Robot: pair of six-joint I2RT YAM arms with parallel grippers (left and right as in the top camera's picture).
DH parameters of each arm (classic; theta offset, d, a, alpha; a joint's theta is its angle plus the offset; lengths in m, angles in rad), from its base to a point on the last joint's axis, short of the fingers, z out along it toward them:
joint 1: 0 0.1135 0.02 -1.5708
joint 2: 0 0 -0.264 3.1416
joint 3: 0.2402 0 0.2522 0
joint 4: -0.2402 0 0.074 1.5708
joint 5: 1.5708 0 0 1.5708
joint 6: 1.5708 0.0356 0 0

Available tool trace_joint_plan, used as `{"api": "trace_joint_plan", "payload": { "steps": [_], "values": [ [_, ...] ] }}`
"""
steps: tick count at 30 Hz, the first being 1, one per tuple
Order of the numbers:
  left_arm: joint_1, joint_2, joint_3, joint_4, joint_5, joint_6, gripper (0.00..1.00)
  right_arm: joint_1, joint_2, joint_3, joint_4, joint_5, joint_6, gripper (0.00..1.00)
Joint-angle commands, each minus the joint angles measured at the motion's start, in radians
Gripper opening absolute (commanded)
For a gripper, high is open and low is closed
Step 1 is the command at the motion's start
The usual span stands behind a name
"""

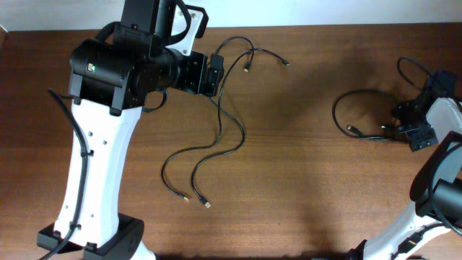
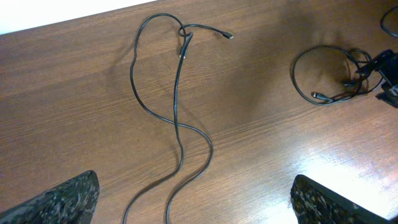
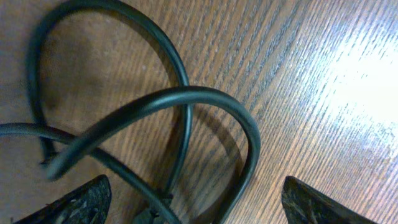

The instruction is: Untangle cables

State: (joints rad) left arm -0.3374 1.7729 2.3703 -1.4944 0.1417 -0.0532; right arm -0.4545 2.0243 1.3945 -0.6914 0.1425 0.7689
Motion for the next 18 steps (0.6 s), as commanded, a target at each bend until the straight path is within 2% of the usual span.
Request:
{"api": "trace_joint_plan", "payload": {
  "steps": [1, 2, 3, 8, 13, 15, 17, 18],
  "values": [
    [-0.001, -0.005, 0.003, 0.0, -0.007, 0.0, 0.99, 0.006, 0.027, -0.011, -0.005, 0.008, -0.005, 0.82],
    [-0.001, -0.005, 0.003, -0.001, -0.007, 0.0, 0.99, 0.006, 0.031, -0.011, -0.006, 0.006, -0.005, 0.62],
    [-0.001, -0.005, 0.003, -0.003, -0.007, 0.0, 0.99, 0.006, 0.031, -0.011, -0.007, 0.002, -0.005, 0.04],
    [-0.001, -0.005, 0.003, -0.003, -0.008, 0.001, 0.99, 0.006, 0.031, -0.011, -0.028, -0.023, -0.005, 0.04],
    [-0.001, -0.005, 0.003, -0.003, -0.008, 0.001, 0.99, 0.008, -0.058, -0.009, -0.056, -0.197, -0.014, 0.04],
    [-0.001, -0.005, 0.003, -0.003, -0.008, 0.001, 0.99, 0.011, -0.139, -0.009, -0.046, -0.148, -0.032, 0.04],
    [-0.001, -0.005, 0.003, -0.004, -0.008, 0.001, 0.99, 0.011, -0.142, -0.009, -0.054, -0.072, -0.033, 0.04],
    [-0.001, -0.005, 0.003, -0.004, -0.007, 0.001, 0.99, 0.011, -0.135, -0.009, -0.064, -0.051, -0.041, 0.09]
  ]
}}
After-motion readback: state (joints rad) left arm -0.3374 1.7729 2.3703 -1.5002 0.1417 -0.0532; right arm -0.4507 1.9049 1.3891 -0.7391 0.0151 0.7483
